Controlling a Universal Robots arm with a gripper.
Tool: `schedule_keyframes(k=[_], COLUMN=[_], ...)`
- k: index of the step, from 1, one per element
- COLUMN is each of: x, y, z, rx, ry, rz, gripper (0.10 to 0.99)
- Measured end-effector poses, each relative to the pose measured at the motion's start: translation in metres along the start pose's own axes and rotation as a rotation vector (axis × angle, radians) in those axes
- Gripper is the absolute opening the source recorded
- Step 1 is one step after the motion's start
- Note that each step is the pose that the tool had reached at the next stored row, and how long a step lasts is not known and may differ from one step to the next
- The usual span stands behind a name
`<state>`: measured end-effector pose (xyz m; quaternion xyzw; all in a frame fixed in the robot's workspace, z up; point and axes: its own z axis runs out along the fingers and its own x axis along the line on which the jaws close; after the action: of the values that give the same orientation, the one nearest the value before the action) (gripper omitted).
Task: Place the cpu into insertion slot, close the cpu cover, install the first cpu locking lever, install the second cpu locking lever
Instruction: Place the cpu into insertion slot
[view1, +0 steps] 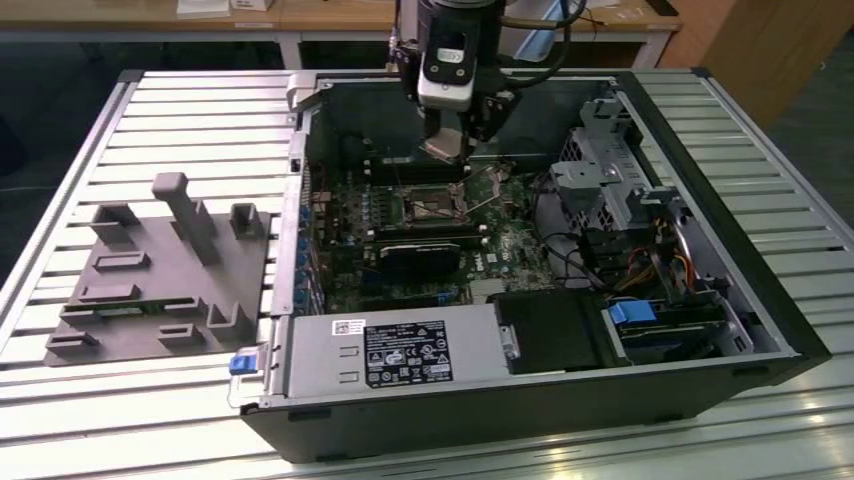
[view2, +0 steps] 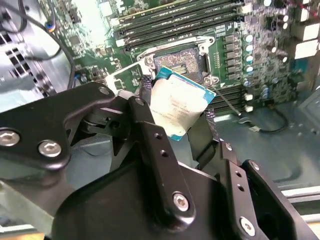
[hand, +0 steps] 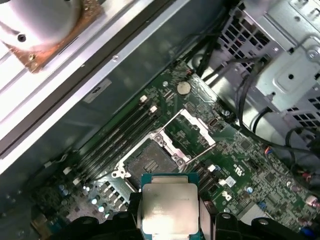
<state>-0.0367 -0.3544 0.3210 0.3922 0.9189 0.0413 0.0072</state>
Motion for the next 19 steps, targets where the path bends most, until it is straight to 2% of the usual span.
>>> schedule_keyframes(k=[14, 19], x=[-0.0001, -0.0002], y=[-0.0004, -0.0008], z=[0.0053, 0.0093], rx=[-0.005, -0.007], ry=[-0.0208, -0.0282], rz=[0.254, 0.345], gripper=[0.541, 0.541])
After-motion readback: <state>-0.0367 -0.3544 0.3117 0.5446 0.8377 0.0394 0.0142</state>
